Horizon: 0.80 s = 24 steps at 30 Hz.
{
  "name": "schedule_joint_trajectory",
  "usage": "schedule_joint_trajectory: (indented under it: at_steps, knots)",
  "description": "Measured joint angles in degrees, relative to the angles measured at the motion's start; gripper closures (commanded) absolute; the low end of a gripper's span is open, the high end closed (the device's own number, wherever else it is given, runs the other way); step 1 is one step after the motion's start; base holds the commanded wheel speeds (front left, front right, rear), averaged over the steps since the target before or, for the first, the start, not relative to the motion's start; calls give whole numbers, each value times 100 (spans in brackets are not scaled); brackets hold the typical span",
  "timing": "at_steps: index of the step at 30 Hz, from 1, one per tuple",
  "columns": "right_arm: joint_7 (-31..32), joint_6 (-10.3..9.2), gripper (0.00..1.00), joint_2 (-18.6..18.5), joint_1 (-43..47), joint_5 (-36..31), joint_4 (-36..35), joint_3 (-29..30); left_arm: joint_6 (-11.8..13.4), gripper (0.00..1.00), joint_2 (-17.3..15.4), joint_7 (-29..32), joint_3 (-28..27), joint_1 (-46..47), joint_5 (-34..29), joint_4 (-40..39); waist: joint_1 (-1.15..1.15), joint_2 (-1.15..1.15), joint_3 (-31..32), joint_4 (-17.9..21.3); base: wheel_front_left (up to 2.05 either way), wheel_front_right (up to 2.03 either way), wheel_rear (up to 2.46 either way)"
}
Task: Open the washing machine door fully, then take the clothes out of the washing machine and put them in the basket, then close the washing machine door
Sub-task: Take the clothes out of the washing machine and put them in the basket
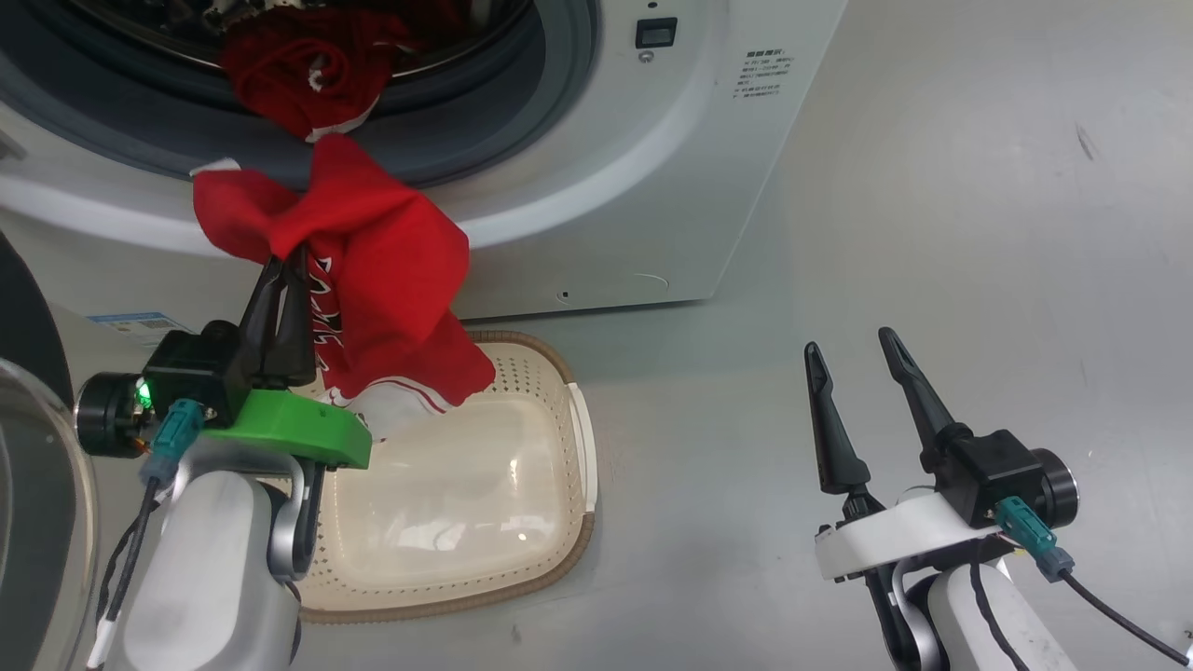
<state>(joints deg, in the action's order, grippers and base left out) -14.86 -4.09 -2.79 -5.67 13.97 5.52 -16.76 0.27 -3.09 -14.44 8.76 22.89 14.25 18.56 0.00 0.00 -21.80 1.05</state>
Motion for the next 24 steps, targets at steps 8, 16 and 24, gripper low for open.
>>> schedule_joint_trajectory:
  at_steps: [8,16,24]
  knots:
    - [0,46,0,2,141,-1,-29,22,53,100,2,-1,75,-500,-175,-779,0,0,272,-136,0,0,0]
    - [0,52,0,3,180,4,-73,-70,45,100,1,0,326,-1353,-231,-767,0,0,377,-128,0,0,0]
    - [0,51,0,1,188,52,-177,-116,-14,100,3,0,651,-1864,-221,-264,0,0,358,50,0,0,0]
